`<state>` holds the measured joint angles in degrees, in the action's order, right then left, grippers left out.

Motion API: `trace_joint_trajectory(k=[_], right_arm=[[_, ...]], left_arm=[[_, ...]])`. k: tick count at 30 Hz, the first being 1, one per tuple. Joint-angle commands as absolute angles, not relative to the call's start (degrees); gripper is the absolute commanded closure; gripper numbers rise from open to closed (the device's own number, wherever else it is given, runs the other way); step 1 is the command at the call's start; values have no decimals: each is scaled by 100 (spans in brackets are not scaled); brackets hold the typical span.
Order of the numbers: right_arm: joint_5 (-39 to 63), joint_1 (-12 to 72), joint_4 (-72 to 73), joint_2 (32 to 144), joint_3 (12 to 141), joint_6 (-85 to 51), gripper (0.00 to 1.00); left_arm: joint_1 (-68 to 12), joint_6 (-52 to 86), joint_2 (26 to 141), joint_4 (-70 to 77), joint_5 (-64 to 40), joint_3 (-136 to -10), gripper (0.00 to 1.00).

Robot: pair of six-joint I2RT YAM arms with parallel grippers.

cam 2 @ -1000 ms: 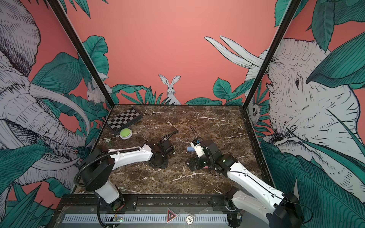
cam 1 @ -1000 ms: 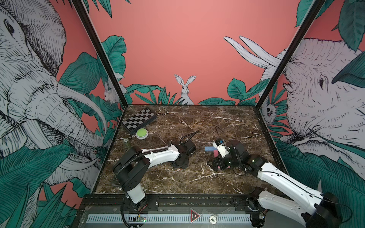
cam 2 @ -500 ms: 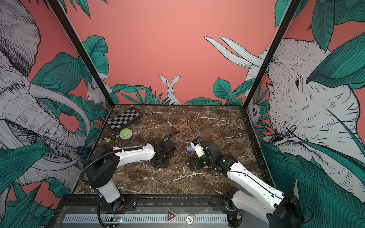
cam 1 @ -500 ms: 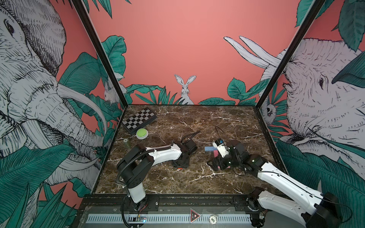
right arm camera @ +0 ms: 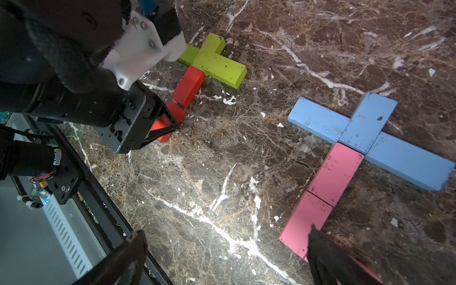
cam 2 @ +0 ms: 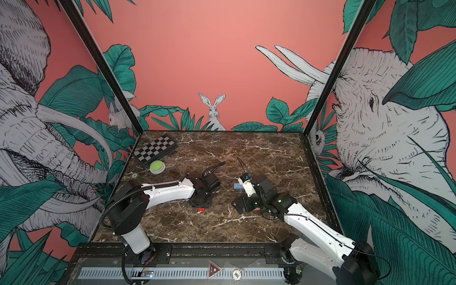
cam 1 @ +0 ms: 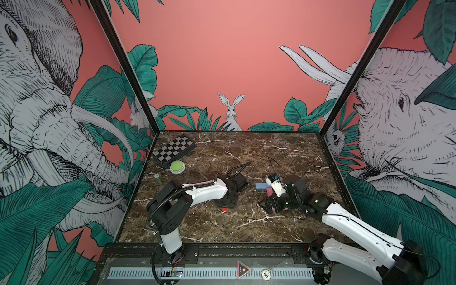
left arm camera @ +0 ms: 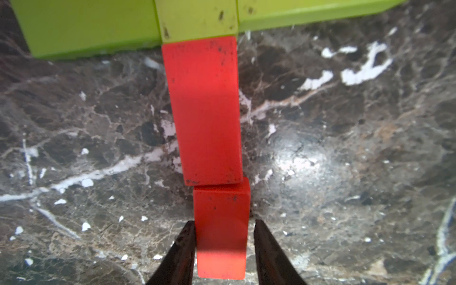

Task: Assemble the letter t with building blocks
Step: Assemble the building block at the center of the board.

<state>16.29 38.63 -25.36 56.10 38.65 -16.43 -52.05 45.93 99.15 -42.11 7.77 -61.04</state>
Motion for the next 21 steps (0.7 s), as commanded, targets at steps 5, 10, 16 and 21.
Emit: trace_joint_trajectory(k=[5,10,16,21], right_arm=[[1582,3861,-2576,5502,3869,-1674,2],[1582,3858,-2563,5493,3845,-1680,2],[1591,3858,-2564,5484,3837,-1694,2],[1574,3858,-2567,5449,3806,-1691,2]], left_arm=[[-5203,4586,9967,-4566,1074,-6308,61],[-5200,4562,10011,-4608,1143,-6372,61],[-5194,4564,10044,-4578,1126,-6398,62],[-5172,4590,10052,-4549,1150,-6355,63]])
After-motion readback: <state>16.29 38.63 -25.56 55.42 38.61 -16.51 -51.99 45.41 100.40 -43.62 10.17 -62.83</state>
